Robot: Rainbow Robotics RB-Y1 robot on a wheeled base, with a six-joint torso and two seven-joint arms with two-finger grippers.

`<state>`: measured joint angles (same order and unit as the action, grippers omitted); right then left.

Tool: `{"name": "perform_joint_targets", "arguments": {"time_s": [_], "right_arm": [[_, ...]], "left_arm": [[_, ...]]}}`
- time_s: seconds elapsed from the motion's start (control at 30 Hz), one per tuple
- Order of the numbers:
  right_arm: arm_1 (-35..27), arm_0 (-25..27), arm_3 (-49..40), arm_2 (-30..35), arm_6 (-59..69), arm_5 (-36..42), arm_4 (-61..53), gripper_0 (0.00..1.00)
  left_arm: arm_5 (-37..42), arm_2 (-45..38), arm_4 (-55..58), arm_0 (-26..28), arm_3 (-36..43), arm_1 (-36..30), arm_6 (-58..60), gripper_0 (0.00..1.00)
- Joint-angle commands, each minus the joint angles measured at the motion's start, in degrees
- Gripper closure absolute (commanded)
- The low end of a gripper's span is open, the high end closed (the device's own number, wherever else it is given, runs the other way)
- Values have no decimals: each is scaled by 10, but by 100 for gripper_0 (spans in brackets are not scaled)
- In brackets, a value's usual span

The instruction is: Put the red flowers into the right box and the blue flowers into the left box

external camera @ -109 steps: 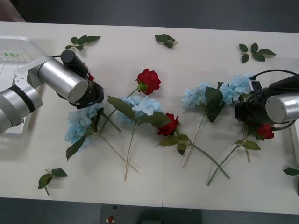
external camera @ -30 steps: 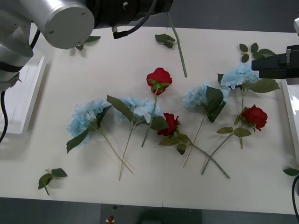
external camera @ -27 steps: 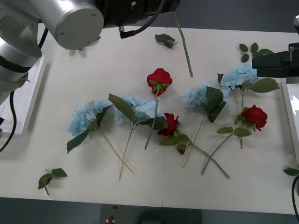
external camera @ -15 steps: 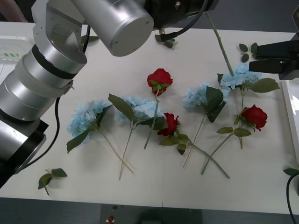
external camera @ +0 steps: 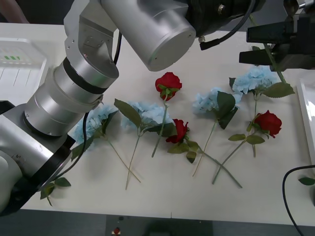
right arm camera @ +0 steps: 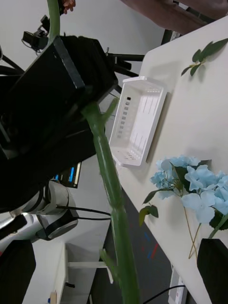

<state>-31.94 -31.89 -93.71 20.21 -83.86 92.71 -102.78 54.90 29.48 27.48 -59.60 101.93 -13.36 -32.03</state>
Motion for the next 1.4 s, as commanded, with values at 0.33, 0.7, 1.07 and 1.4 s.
{"name": "perform_joint_targets", "arguments": {"time_s": [0.33,0.7,1.07,1.4], "right_arm": [[4,-14,-19,-4,32,-16,-2,100],[4,-13,-18,-2,37,-16,-2,100],[4,-13,-19,4,39,-15,-2,100],[-12,-12,-18,19,42,-13,-2,100]], "left_arm": [[-16,27,-24,-31,5,3,47,100],[-16,27,-24,-31,5,3,47,100],[-16,27,-24,-31,5,3,47,12],[-75,44,-77,-16,-6,0,66,0]]}}
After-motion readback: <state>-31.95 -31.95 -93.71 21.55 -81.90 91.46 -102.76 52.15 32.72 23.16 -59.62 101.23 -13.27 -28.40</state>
